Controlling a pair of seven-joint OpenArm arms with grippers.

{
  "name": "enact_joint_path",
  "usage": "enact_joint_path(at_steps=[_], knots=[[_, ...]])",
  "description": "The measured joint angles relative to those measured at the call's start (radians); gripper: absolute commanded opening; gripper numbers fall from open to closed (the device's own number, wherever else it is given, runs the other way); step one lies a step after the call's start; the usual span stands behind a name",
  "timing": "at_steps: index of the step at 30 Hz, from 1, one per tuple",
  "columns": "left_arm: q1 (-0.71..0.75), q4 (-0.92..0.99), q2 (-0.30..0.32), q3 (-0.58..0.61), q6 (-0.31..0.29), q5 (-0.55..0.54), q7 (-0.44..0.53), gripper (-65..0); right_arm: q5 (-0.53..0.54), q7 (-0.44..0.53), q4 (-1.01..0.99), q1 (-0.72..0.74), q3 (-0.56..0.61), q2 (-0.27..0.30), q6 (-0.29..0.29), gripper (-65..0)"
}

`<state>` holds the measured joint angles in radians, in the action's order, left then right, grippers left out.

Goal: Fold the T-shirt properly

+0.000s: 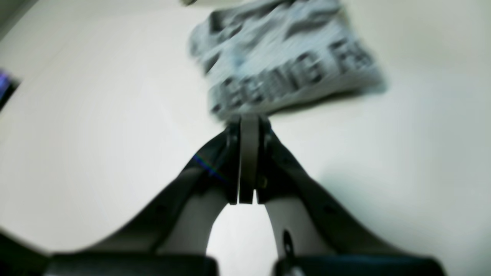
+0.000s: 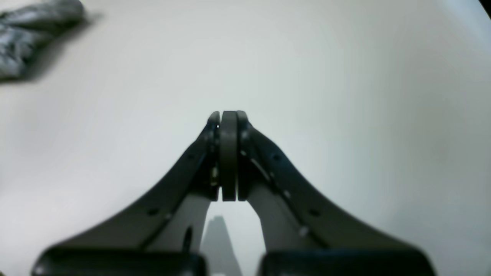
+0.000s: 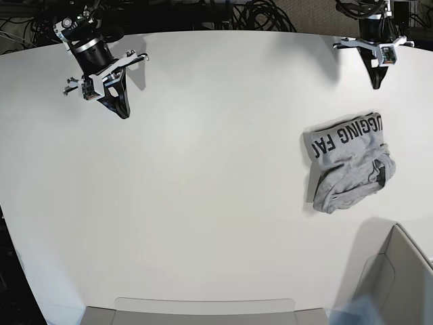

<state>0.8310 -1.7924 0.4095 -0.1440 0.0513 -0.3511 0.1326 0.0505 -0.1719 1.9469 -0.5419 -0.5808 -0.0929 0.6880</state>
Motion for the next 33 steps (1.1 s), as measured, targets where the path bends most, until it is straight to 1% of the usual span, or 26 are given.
enact_joint_path(at_steps=[3,5,6,8,9,10,14,15,16,17,18,19,20,22,24,27,28,29,30,31,32,33], knots=[[0.07,0.001,-0.054,-0.019,0.011,0.01,0.015,-65.0,0.001,-0.006,0.003,-0.044,-0.026,-0.018,0.0,-65.0],[0.116,0.001,-0.068,-0.019,-0.013,0.013,0.035,-65.0,-0.001,-0.003,0.003,-0.079,-0.058,-0.03,0.0,-65.0],[0.137,0.002,-0.07,-0.019,-0.011,0.014,0.046,-65.0,0.0,-0.003,0.003,-0.097,-0.077,-0.039,0.0,-65.0],[0.189,0.011,-0.082,-0.025,0.006,0.012,0.109,-65.0,-0.002,-0.001,0.003,-0.136,-0.098,-0.058,-0.002,-65.0],[0.211,0.019,-0.084,-0.027,0.002,0.011,0.113,-65.0,0.0,-0.003,0.003,-0.161,-0.098,-0.063,-0.002,-65.0],[0.232,0.038,-0.083,-0.027,-0.001,0.012,0.14,-65.0,0.0,0.0,0.004,-0.184,-0.094,-0.068,0.0,-65.0],[0.297,0.118,-0.086,-0.025,0.004,0.012,0.186,-65.0,0.003,-0.003,-0.003,-0.307,-0.098,-0.066,0.0,-65.0],[0.307,0.151,-0.085,-0.013,0.0,0.013,0.22,-65.0,0.004,-0.003,-0.016,-0.325,-0.099,-0.064,0.0,-65.0],[0.316,0.178,-0.085,-0.005,0.004,0.012,0.218,-65.0,0.014,0.019,-0.042,-0.346,-0.103,-0.063,0.0,-65.0],[0.322,0.222,-0.083,0.008,-0.002,0.013,0.269,-65.0,0.016,0.012,-0.075,-0.363,-0.108,-0.066,0.0,-65.0],[0.332,0.267,-0.082,0.02,-0.012,0.019,0.293,-65.0,0.008,0.006,-0.106,-0.373,-0.116,-0.068,0.0,-65.0],[0.341,0.303,-0.082,0.029,-0.005,0.018,0.316,-65.0,0.007,0.009,-0.14,-0.38,-0.124,-0.068,0.0,-65.0],[0.345,0.338,-0.082,0.042,-0.002,0.018,0.364,-65.0,0.003,0.005,-0.175,-0.382,-0.138,-0.068,0.0,-65.0],[0.352,0.406,-0.08,0.062,-0.001,0.019,0.391,-65.0,0.003,0.016,-0.254,-0.382,-0.168,-0.066,0.0,-65.0],[0.347,0.478,-0.08,0.09,-0.001,0.019,0.418,-65.0,-0.035,0.032,-0.338,-0.367,-0.18,-0.061,0.0,-65.0],[0.322,0.589,-0.083,0.14,-0.003,0.018,0.437,-65.0,-0.171,0.158,-0.522,-0.289,-0.186,-0.06,0.0,-65.0],[0.299,0.629,-0.083,0.164,0.002,0.011,0.427,-65.0,-0.245,0.193,-0.579,-0.254,-0.198,-0.063,0.0,-65.0],[0.275,0.664,-0.086,0.181,0.001,0.011,0.416,-65.0,-0.298,0.241,-0.642,-0.214,-0.221,-0.066,0.0,-65.0],[0.247,0.71,-0.096,0.197,-0.002,0.013,0.429,-65.0,-0.367,0.285,-0.706,-0.17,-0.263,-0.068,0.0,-65.0],[0.223,0.752,-0.115,0.204,-0.004,0.014,0.429,-65.0,-0.414,0.285,-0.755,-0.133,-0.302,-0.066,0.0,-65.0],[0.198,0.78,-0.132,0.209,-0.003,0.012,0.426,-65.0,-0.482,0.304,-0.824,-0.077,-0.37,-0.06,0.0,-65.0],[0.175,0.82,-0.148,0.211,-0.001,0.014,0.427,-65.0,-0.538,0.304,-0.883,-0.032,-0.418,-0.047,-0.003,-65.0]])
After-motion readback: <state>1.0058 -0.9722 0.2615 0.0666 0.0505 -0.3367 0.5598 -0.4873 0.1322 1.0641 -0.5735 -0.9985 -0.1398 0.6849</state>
